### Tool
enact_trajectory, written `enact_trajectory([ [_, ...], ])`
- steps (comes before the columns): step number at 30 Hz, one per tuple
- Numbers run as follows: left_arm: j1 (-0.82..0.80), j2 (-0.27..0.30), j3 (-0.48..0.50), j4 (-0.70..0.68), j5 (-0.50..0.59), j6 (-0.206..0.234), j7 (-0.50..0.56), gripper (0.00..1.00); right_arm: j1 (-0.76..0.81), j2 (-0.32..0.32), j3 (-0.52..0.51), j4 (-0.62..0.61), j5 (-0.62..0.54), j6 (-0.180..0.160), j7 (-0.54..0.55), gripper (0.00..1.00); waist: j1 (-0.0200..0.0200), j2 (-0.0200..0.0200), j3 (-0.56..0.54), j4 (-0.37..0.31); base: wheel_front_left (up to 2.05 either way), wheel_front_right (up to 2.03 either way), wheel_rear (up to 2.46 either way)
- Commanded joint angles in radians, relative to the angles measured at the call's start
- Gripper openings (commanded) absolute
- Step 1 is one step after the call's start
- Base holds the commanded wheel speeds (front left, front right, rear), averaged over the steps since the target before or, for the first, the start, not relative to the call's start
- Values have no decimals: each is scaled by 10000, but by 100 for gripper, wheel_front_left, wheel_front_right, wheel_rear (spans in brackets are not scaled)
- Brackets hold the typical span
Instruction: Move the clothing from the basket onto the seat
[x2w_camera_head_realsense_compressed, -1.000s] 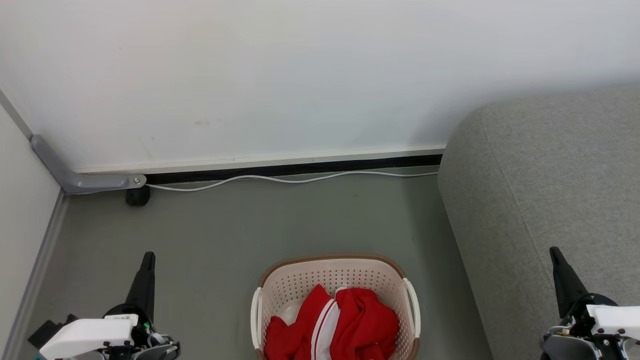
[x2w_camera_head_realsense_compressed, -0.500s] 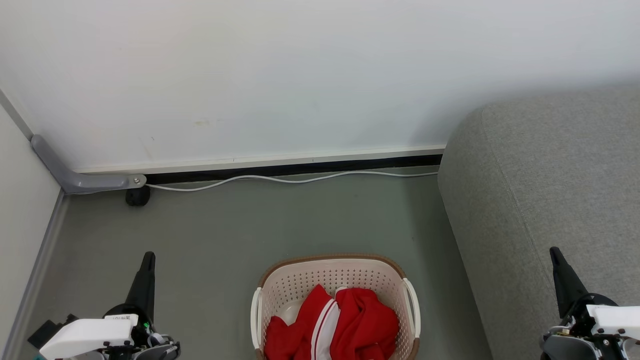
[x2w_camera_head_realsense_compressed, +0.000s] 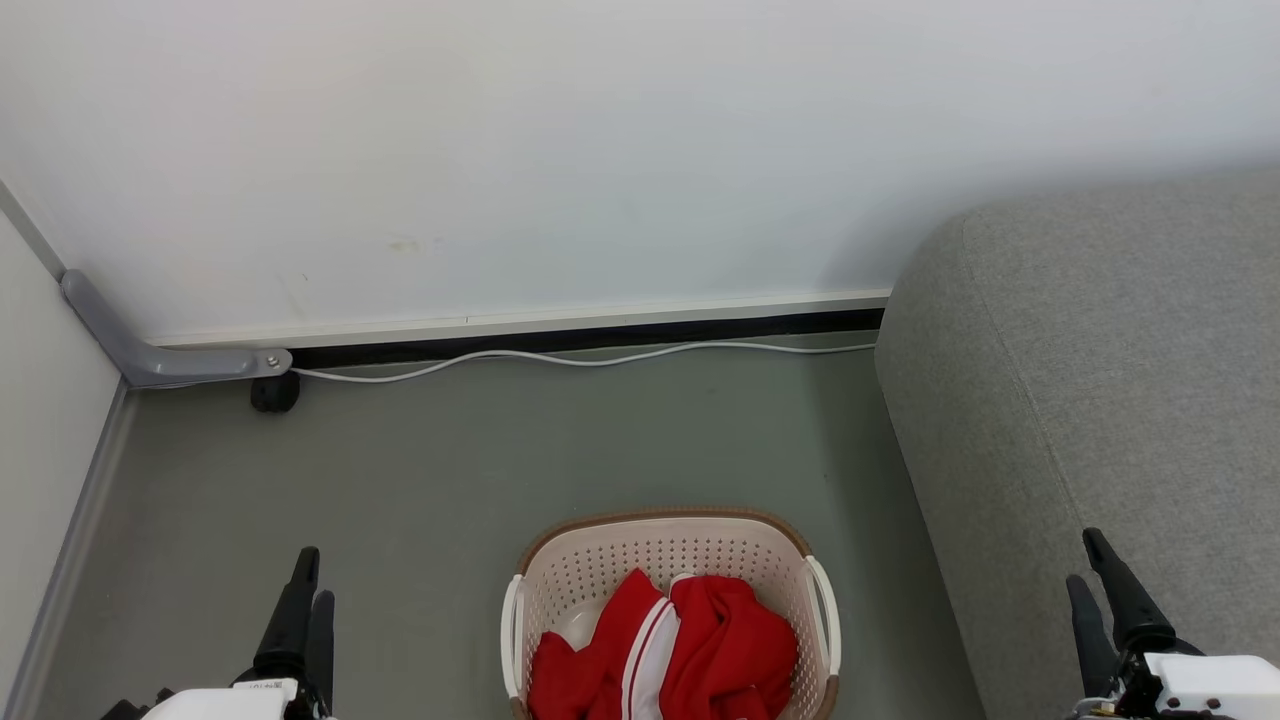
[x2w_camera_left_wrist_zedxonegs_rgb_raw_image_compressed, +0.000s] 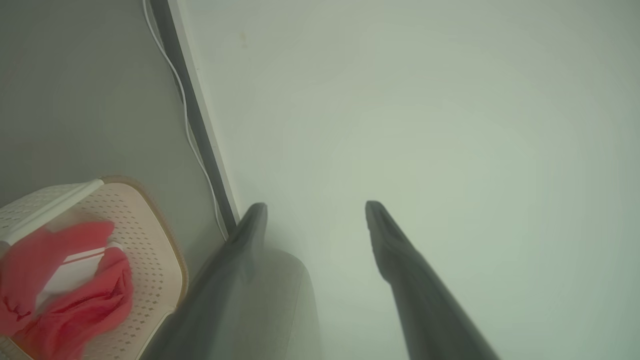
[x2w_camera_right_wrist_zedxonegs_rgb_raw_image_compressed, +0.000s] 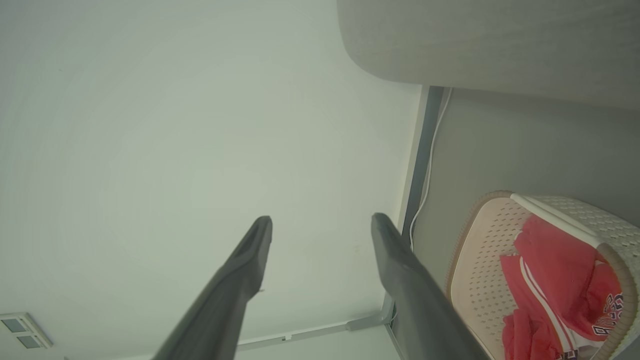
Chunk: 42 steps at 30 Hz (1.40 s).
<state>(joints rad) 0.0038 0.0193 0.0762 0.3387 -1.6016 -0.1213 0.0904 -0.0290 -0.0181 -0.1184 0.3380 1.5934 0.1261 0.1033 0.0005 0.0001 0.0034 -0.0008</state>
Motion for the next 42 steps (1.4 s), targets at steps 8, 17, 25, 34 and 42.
enact_trajectory([
  [8,-745,234,-26,-95,500,-17,-328,100,-737,-359,319,-124,-341,33,-378,100,-4,-1,45,-11,0,0,0],
  [17,-992,237,90,-9,1417,-24,-593,100,-1136,-627,755,91,-740,34,-718,100,-4,-1,84,-22,0,0,0],
  [25,-1158,223,165,19,2314,-29,-799,100,-1451,-768,905,240,-1310,35,-928,100,-4,-1,110,-29,0,0,0],
  [34,-1421,242,250,113,3594,-35,-1063,100,-1836,-940,1074,407,-2258,36,-1193,100,-4,-1,178,-28,0,0,0],
  [42,-1585,291,250,214,5015,-41,-1298,100,-2154,-1087,1206,554,-3408,37,-1427,100,-4,-1,225,-34,0,0,0],
])
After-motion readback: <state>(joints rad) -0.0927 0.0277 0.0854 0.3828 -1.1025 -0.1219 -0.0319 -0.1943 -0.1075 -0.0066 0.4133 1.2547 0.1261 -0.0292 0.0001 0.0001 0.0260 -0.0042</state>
